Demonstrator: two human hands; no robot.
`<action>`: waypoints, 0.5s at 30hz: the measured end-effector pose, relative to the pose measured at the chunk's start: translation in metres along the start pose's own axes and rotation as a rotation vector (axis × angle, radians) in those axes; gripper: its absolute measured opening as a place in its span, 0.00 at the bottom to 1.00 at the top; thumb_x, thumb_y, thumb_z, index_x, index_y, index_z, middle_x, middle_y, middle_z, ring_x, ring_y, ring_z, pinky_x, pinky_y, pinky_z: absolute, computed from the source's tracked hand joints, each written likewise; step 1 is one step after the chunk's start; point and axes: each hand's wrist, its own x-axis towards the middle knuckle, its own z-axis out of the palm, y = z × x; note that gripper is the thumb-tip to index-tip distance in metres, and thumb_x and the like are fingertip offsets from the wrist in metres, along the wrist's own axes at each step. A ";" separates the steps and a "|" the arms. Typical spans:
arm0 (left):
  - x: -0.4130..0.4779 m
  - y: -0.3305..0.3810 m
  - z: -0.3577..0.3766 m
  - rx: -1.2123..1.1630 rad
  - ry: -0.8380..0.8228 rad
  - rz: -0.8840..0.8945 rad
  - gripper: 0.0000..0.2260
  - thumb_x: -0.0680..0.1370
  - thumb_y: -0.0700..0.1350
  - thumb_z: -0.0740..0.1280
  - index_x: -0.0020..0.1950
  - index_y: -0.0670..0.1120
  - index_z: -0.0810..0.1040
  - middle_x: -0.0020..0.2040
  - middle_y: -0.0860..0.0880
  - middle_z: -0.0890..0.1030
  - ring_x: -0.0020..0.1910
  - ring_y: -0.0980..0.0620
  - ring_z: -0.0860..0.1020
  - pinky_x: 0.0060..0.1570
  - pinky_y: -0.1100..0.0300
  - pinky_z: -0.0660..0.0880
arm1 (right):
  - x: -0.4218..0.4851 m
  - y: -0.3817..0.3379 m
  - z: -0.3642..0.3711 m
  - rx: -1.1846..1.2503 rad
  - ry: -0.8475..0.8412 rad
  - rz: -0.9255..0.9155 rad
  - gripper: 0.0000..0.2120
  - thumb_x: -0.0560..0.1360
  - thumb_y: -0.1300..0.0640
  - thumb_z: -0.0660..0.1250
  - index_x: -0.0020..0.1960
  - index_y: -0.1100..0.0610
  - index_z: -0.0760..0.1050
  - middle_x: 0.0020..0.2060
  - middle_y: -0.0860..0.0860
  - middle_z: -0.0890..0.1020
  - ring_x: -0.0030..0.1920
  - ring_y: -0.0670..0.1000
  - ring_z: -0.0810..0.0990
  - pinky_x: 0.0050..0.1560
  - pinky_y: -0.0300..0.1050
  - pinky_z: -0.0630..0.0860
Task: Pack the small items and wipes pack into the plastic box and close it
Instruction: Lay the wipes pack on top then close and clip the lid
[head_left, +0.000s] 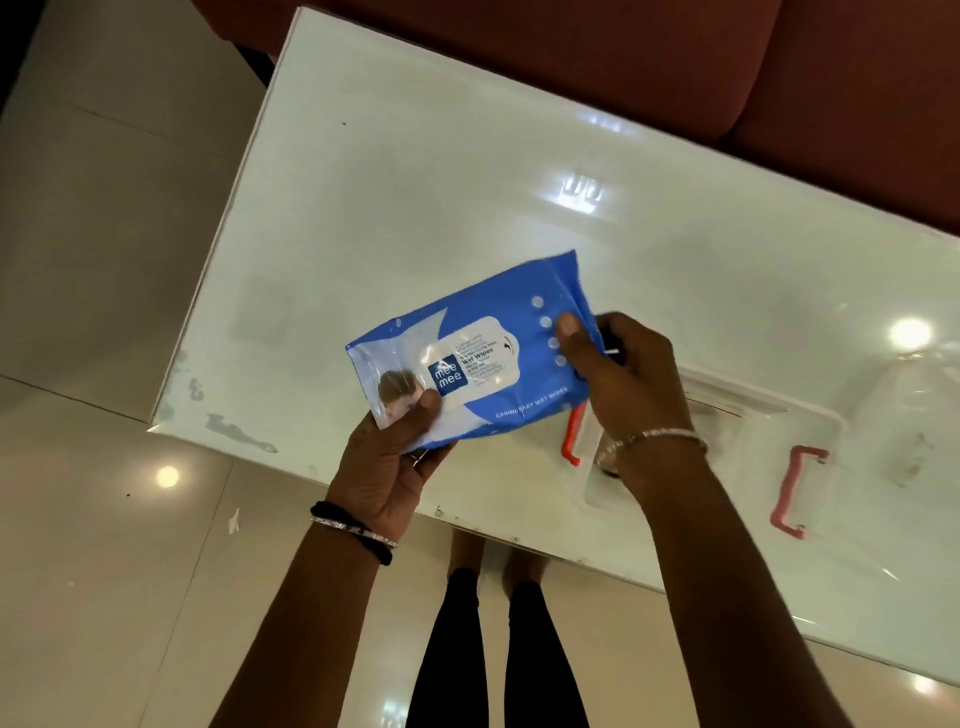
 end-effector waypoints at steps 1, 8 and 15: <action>-0.003 -0.002 0.007 0.034 -0.012 -0.011 0.20 0.70 0.41 0.70 0.62 0.51 0.75 0.59 0.47 0.82 0.56 0.48 0.82 0.45 0.55 0.82 | -0.009 0.003 -0.012 0.064 0.004 0.029 0.13 0.76 0.46 0.68 0.42 0.56 0.77 0.39 0.55 0.83 0.41 0.51 0.83 0.40 0.45 0.78; -0.032 -0.029 0.066 0.219 -0.119 -0.047 0.19 0.63 0.42 0.75 0.54 0.46 0.80 0.52 0.45 0.85 0.50 0.46 0.84 0.41 0.56 0.81 | -0.060 0.043 -0.094 0.396 0.110 0.198 0.10 0.75 0.49 0.68 0.50 0.55 0.80 0.46 0.55 0.86 0.49 0.54 0.86 0.49 0.52 0.82; -0.040 -0.075 0.125 0.658 -0.173 0.031 0.11 0.69 0.41 0.75 0.49 0.48 0.81 0.45 0.48 0.86 0.43 0.50 0.85 0.38 0.57 0.82 | -0.087 0.098 -0.154 0.544 0.316 0.331 0.12 0.73 0.53 0.68 0.55 0.55 0.79 0.44 0.51 0.88 0.44 0.51 0.87 0.40 0.45 0.85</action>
